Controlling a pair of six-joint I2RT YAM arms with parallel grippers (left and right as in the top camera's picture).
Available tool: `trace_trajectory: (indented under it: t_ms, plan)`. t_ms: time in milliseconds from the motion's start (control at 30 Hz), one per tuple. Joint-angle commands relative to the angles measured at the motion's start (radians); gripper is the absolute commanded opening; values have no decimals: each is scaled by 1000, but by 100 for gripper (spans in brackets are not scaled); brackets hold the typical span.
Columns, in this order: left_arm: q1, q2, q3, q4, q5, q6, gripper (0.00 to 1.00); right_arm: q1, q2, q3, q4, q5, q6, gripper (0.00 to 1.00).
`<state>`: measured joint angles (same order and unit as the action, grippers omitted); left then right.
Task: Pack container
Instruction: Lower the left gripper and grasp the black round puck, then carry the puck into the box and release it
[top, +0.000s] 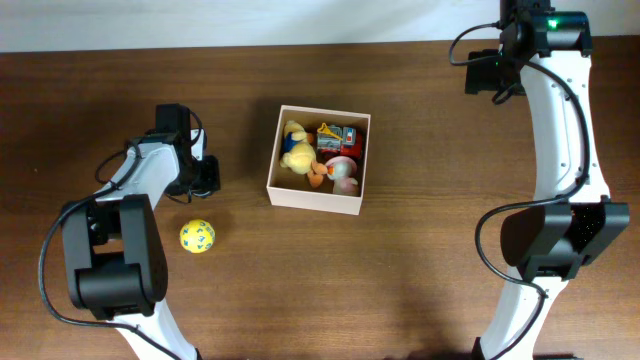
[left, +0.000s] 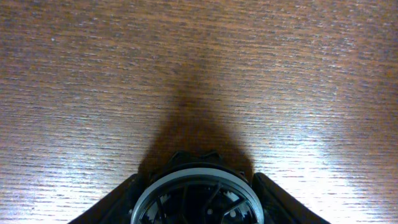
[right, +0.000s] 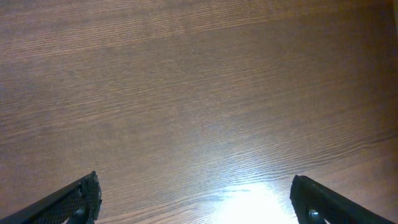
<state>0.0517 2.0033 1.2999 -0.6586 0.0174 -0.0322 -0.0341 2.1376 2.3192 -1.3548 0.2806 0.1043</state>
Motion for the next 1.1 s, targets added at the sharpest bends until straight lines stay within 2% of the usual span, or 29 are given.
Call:
trace_trajectory:
  t_ms: [0, 367, 667, 1067]
  plan:
    - [-3, 27, 1, -13, 13, 3, 51, -6, 1, 15, 1, 16, 5, 99]
    - [-3, 27, 120, -107, 13, 3, 49, -6, 1, 15, 1, 16, 5, 99]
    - [-4, 27, 283, -275, 18, 3, 49, -6, 1, 15, 1, 16, 5, 99]
    - [-77, 25, 564, -402, 182, -5, 43, -6, 1, 15, 1, 16, 5, 99]
